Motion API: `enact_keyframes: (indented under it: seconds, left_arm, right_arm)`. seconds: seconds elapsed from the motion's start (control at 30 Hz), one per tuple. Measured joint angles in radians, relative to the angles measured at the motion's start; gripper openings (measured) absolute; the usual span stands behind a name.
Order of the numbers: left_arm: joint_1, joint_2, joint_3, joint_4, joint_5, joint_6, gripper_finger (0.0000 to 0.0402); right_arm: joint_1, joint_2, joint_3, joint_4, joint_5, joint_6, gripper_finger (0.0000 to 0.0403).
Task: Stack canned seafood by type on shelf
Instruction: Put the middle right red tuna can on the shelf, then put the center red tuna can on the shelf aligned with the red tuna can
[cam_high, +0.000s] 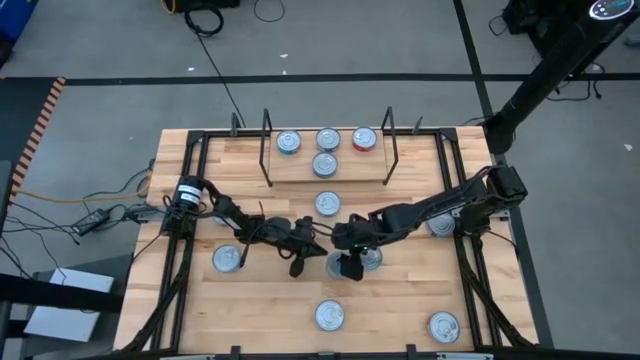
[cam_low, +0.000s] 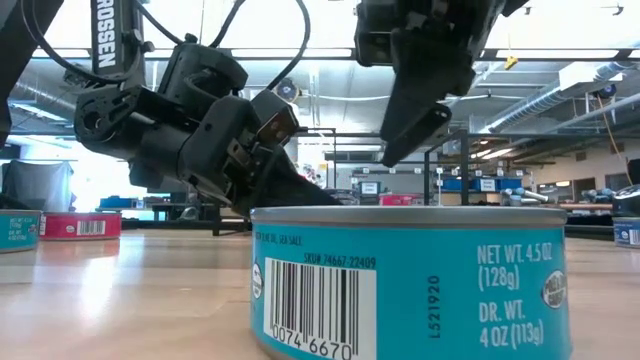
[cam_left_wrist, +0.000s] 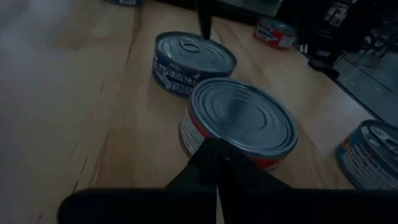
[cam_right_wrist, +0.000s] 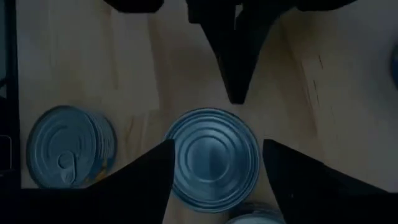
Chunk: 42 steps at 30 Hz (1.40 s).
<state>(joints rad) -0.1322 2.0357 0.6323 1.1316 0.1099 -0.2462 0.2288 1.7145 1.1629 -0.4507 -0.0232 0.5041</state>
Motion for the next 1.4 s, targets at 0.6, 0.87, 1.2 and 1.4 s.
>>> enact_keyframes:
  seconds: [0.6, 0.87, 1.2, 1.4]
  left_arm:
    - [0.001, 0.000, 0.058, -0.097, -0.048, 0.020, 0.0001]
    - [0.002, 0.000, 0.100, -0.149, -0.096, 0.033, 0.0001]
    - [0.002, 0.000, 0.101, -0.174, -0.098, 0.028, 0.0001]
    - [-0.005, 0.000, 0.101, -0.180, -0.093, 0.026, 0.0001]
  right_arm:
    - [0.176, 0.002, -0.117, 0.102, 0.007, 0.055, 0.0019]
    - [0.174, 0.003, -0.216, 0.241, -0.008, 0.046, 0.0015]
    - [0.162, 0.117, -0.201, 0.312, 0.038, 0.069, 0.0016]
    - [0.140, 0.076, -0.201, 0.315, 0.045, 0.107, 0.0005]
